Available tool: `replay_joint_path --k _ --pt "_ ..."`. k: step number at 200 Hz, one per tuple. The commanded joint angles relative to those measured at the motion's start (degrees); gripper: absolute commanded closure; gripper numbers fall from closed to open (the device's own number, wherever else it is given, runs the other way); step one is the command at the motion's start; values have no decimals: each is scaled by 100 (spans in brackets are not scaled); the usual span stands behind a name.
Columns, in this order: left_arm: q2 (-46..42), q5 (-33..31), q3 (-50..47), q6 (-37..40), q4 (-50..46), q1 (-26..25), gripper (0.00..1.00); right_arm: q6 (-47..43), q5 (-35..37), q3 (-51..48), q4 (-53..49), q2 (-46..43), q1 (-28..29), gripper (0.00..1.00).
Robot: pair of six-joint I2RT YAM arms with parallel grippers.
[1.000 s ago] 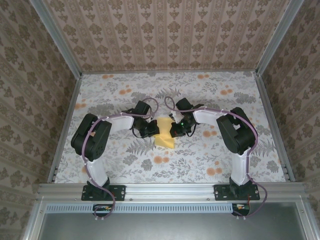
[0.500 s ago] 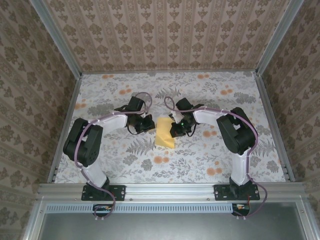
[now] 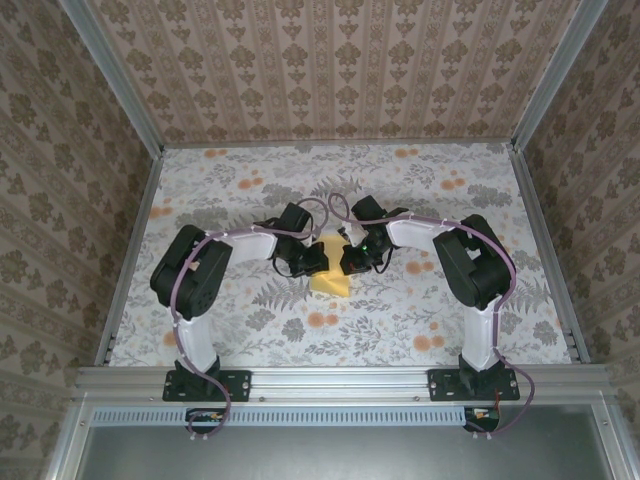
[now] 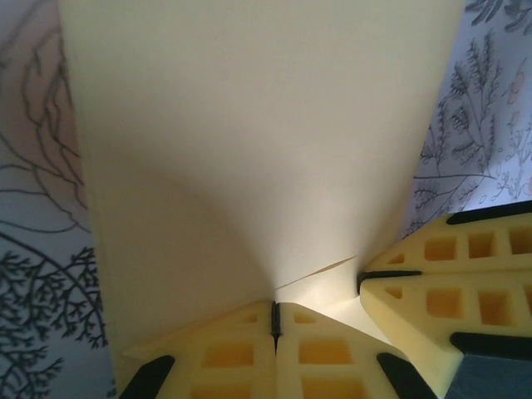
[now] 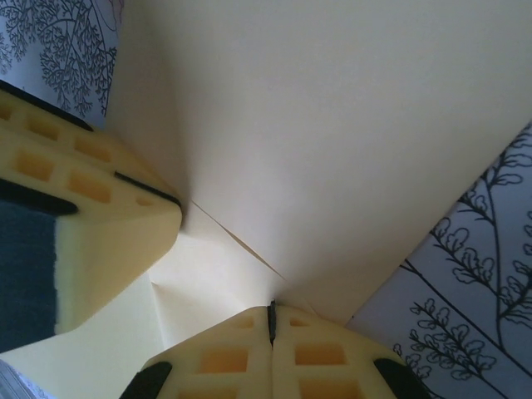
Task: Fold a paper plane with a square sheet of paper (pick it up from the middle)
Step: Fold the triangle a second time at the center of the table.
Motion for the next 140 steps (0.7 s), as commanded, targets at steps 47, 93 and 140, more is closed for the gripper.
replay_joint_path --k 47,93,140 --pt "-3 -347 -479 -243 -5 -72 100 281 148 -74 -365 -379 -60 97" --pt "-6 -324 -875 -366 394 -99 100 1556 116 -503 96 -1288 89 92" --pt "-14 -280 -1046 -415 639 -105 100 3214 326 -939 559 -1520 682 100"
